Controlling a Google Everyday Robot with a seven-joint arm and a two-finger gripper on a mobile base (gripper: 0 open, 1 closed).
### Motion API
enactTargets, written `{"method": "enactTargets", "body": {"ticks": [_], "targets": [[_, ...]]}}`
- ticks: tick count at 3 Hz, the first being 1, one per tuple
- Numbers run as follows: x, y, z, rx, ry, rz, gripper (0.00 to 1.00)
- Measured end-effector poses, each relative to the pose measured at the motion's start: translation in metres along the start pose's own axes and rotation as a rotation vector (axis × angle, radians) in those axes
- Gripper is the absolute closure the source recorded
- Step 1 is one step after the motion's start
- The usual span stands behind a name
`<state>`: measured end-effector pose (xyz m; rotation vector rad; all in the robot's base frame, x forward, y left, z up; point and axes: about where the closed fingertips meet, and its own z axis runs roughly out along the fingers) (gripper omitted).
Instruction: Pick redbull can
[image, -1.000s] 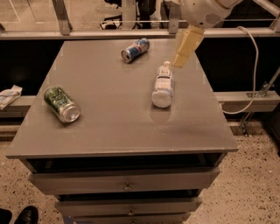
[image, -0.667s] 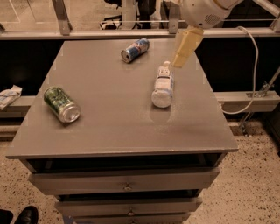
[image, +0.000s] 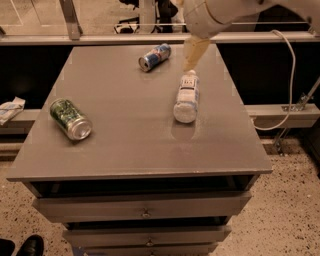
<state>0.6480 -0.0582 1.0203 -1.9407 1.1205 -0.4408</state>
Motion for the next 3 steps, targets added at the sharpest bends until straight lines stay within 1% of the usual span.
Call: {"method": "enactTargets", "body": {"ticks": [1,2,3], "targets": [[0.013,-0.035,0.051,0.052,0.034,-0.183,0.0],[0.021,-0.056,0.084,0.029,0.072,-0.247,0.0],[0.032,-0.067,0.115,-0.025,0.123,-0.262,0.0]]}}
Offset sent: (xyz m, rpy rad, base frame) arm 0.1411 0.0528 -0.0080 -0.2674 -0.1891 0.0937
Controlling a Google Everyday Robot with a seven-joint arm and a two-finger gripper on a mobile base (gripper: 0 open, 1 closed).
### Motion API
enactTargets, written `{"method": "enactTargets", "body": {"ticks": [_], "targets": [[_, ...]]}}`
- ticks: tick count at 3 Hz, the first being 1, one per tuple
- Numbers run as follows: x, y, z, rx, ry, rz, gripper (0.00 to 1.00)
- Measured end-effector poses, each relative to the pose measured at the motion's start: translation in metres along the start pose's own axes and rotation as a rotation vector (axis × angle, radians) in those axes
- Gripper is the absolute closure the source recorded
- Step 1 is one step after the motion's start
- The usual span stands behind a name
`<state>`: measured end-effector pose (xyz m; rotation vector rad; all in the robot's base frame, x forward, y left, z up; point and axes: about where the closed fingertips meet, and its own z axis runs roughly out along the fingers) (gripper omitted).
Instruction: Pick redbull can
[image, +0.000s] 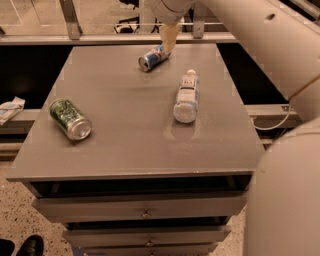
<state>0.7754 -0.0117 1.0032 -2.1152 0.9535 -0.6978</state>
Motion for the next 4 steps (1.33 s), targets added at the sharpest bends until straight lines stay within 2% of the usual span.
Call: {"method": "enactTargets", "body": {"ticks": [1,2,4], "targets": [[0.006,-0.005,0.026,-0.062,0.043,0.0,0.0],[0.015,0.003,0.053,-0.133,0.09,0.003,0.0],[0.031,0.039,0.099,-0.308,0.167,-0.04,0.0]]}}
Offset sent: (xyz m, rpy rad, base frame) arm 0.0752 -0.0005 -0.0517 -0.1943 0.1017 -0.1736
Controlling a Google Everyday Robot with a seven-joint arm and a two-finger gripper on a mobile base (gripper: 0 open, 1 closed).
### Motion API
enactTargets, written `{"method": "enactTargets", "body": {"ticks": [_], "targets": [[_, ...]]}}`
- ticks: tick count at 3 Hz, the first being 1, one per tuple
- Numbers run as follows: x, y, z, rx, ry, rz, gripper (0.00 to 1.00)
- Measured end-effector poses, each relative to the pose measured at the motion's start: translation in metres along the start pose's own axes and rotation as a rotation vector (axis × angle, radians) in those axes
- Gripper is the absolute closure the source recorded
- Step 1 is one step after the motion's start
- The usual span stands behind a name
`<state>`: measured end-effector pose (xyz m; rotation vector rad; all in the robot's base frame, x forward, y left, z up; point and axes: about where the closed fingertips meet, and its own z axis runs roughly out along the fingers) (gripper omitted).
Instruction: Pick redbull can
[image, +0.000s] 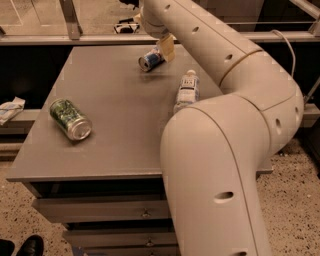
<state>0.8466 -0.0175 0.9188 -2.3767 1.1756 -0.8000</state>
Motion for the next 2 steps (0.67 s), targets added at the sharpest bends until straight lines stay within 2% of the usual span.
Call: {"method": "enactTargets", "body": {"ticks": [1,2], "targets": [[-0.001,0.007,0.012,-0.049,0.012,-0.032,0.0],[-0.009,0.015,0.023,-0.13,0.015,-0.108,0.0]]}}
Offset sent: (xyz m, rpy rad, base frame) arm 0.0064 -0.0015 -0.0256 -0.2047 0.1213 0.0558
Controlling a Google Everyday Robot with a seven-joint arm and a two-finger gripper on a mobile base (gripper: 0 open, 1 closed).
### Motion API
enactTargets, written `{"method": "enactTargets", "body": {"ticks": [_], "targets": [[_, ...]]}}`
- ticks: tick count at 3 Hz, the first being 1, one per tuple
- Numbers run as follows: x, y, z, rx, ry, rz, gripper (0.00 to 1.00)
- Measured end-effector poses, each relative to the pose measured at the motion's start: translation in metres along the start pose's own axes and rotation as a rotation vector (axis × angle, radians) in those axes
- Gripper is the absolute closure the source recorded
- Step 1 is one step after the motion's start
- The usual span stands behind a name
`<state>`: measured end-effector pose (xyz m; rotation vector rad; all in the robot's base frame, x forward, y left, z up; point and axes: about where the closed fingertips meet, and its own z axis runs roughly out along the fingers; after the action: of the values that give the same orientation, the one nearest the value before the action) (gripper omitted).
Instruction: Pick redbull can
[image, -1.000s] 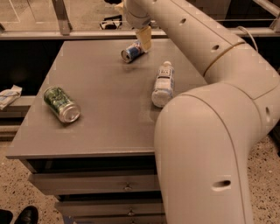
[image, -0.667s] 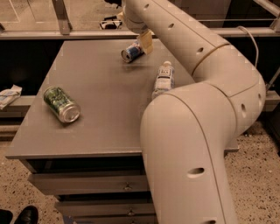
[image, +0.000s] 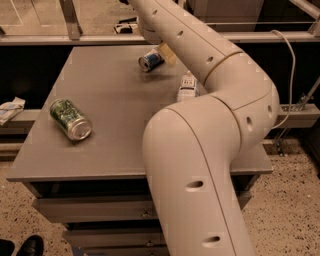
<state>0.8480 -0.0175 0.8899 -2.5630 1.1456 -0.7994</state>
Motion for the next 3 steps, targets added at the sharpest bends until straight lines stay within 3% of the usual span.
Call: {"method": "enactTargets", "body": {"ticks": [2,3], "targets": [[-0.015,0.008,0.017,-0.11,-0.006,-0.099,0.02],[-0.019,0.012,0.025,-0.143,-0.009,-0.124,0.25]]}}
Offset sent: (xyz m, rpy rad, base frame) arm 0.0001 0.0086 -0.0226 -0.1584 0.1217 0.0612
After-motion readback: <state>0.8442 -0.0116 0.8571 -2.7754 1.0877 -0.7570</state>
